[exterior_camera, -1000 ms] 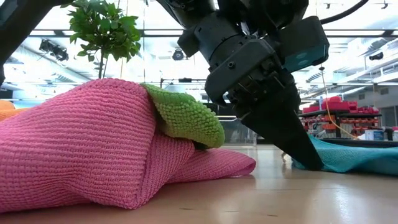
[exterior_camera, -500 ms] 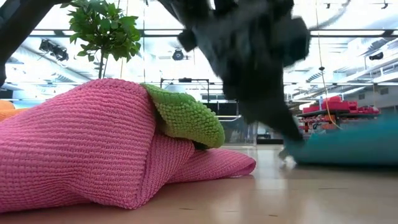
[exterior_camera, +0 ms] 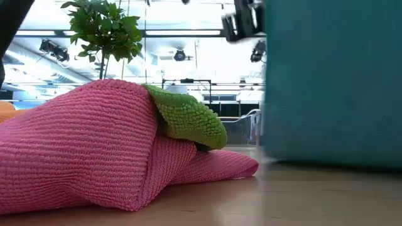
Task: Fold microfiber towels
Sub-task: Fold the blue towel
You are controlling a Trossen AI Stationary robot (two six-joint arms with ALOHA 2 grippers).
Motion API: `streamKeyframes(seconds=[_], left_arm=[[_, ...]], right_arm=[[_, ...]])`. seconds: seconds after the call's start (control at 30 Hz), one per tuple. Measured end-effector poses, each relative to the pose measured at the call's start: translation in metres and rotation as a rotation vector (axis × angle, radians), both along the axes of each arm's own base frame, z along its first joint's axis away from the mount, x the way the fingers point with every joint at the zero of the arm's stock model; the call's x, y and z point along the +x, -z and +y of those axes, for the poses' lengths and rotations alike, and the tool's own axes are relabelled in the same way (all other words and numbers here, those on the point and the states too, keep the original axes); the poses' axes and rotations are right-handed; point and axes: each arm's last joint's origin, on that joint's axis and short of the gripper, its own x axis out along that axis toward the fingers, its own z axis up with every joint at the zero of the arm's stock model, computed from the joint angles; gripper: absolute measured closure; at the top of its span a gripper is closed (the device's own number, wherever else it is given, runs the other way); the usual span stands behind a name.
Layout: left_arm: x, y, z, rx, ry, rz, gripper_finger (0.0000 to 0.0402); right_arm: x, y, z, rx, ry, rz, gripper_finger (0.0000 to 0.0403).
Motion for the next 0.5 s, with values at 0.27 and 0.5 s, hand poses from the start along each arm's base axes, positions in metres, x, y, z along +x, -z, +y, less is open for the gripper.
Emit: streamKeyframes(seconds=[0.27,0.5], left_arm=[[0.004,0.016,0.011,0.099,-0.211,0.136,0.0398],[-0.002,0.057,0.026,0.368,-0.278,0.313,0.0398]], right_arm=[[0.002,0.019,-0.027,-0.165,0.218,0.145,0.0403],[0.033,0.031,-0.051,-0.298,0.223,0.262,0.0403]])
